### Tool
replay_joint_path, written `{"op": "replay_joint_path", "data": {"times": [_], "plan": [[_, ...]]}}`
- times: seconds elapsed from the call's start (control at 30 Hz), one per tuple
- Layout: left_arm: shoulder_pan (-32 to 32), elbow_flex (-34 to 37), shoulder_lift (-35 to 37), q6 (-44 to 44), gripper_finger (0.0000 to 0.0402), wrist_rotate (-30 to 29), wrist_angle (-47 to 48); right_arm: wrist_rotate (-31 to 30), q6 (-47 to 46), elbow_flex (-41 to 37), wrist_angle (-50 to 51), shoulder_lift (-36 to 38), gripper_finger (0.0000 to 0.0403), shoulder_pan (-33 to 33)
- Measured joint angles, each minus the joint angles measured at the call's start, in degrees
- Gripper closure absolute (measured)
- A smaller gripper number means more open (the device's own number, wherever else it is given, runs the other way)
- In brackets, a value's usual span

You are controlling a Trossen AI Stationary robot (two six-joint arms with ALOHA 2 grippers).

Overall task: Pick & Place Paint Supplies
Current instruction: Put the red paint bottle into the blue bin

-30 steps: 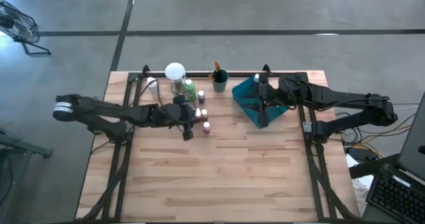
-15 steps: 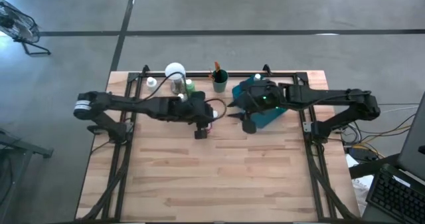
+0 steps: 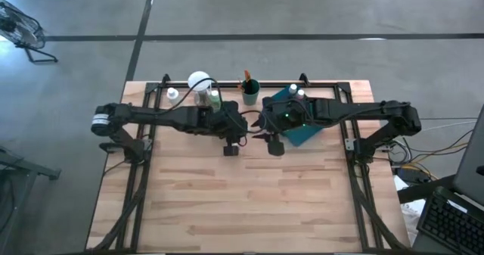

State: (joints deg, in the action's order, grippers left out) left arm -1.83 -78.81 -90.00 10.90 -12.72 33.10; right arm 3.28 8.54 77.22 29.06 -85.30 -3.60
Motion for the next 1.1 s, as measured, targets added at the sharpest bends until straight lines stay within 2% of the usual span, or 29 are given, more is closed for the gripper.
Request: {"op": "replay_joint_path", "data": {"times": [0.3,0.83,1.1], "plan": [[-0.03,-0.12,0.0,-0.06,0.0278,1.81,-1.48,-0.25,1.51,-0.36,-2.95,-0.12,0.0233,-0.02],[-0.13,-0.24,0.0,-0.16,0.0278,5.17,-2.88,-3.29,2.47,-0.4,-3.5,-2.31,0.0198,-0.04],[-0.21,-0.24,0.0,-0.14,0.0278,5.19,-2.83,-3.39,2.47,-0.4,-3.94,-2.2,0.0217,-0.02]]}}
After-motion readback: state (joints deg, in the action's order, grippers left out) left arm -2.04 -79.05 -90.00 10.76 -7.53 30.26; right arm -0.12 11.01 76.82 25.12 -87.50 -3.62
